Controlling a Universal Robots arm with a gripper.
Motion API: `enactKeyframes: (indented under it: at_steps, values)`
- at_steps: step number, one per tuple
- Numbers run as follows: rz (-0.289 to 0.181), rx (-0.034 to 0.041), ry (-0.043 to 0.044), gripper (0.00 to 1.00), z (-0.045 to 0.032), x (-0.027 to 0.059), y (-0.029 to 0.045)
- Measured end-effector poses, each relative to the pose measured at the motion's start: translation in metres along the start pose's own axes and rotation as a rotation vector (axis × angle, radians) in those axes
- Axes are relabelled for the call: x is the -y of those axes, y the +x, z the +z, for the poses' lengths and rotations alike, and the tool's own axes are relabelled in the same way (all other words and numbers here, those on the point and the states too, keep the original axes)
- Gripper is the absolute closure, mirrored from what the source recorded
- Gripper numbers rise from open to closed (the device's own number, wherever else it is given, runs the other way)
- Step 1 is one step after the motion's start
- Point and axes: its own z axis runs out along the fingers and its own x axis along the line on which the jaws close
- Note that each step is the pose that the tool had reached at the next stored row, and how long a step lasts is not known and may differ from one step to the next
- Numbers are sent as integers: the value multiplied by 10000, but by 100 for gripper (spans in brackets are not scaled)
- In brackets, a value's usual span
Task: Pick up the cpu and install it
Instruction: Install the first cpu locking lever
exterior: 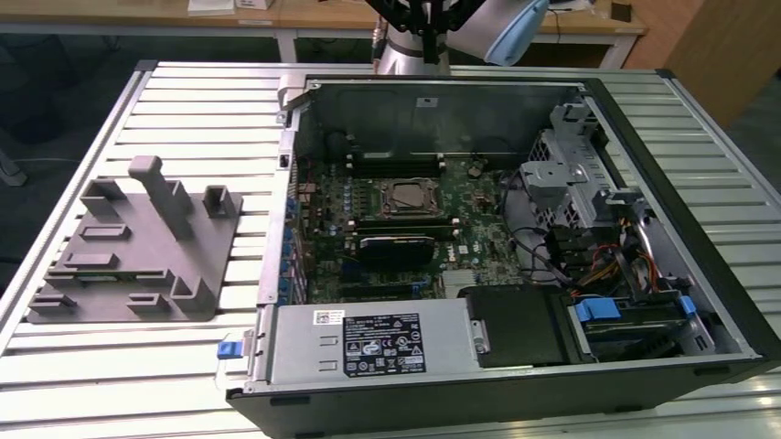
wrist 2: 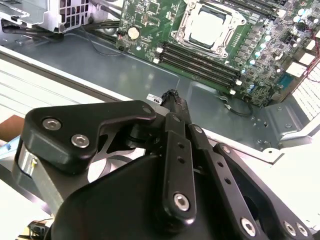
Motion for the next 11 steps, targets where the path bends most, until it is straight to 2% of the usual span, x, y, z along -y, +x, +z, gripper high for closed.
enactKeyframes:
  at_steps: [10, 11]
  values:
    - [-1, -2, 4, 89, 0, 0, 0]
    - [-8, 7, 38, 89, 1, -1, 0]
